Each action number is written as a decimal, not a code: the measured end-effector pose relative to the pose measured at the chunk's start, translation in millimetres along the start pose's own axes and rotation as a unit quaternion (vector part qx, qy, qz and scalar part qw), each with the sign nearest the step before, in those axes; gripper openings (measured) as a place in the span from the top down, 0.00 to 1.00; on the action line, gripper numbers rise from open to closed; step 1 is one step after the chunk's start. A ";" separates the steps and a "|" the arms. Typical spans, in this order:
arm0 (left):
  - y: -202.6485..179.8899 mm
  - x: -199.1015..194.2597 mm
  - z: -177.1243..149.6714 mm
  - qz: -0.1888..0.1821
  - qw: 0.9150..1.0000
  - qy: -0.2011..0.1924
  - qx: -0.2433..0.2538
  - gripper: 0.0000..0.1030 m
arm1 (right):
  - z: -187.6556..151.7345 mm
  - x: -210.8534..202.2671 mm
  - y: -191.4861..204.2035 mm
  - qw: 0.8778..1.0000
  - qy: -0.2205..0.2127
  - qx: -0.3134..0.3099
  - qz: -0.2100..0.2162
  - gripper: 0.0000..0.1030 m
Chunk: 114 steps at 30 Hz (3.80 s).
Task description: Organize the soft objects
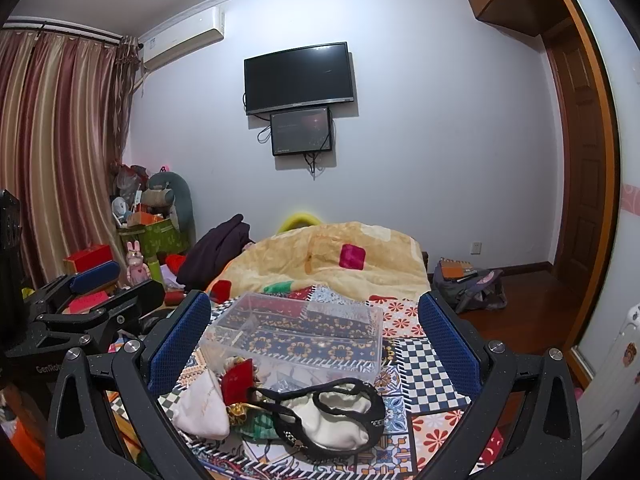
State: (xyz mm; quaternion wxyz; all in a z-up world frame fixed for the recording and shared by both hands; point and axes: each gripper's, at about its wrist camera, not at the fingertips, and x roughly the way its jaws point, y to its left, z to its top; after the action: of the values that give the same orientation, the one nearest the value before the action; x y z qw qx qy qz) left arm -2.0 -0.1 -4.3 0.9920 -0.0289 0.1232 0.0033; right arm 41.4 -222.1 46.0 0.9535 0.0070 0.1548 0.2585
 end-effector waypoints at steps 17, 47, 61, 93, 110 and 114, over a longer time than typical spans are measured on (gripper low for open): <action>-1.2 -0.4 0.6 -0.001 1.000 0.001 0.002 0.00 | 0.5 -0.7 -0.2 1.000 0.000 0.002 0.001 0.00; 24.8 38.6 -37.8 -0.007 0.992 0.128 -0.006 0.18 | -34.7 29.5 -22.9 0.995 0.095 0.016 -0.005 0.13; 64.2 80.7 -118.5 -0.002 0.965 0.259 -0.039 0.29 | -85.3 63.3 -56.3 0.975 0.218 0.037 -0.009 0.36; 55.8 42.6 -62.5 -0.040 0.984 0.171 -0.025 0.91 | -47.8 47.9 -53.1 0.987 0.151 0.055 0.028 0.86; 57.8 112.1 -0.2 0.000 0.993 0.120 -0.017 0.91 | 6.2 81.5 -42.4 0.996 0.060 0.061 0.028 0.86; 59.4 141.7 -6.3 0.022 0.989 0.143 -0.012 0.91 | 2.9 102.6 -35.7 0.995 0.072 0.065 0.031 0.86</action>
State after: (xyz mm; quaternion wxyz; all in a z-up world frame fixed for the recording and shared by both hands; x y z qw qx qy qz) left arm 133.0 58.7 -48.4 0.9635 -0.0380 0.2642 0.0219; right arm 143.7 -202.1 15.5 0.9289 0.0553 0.2389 0.2775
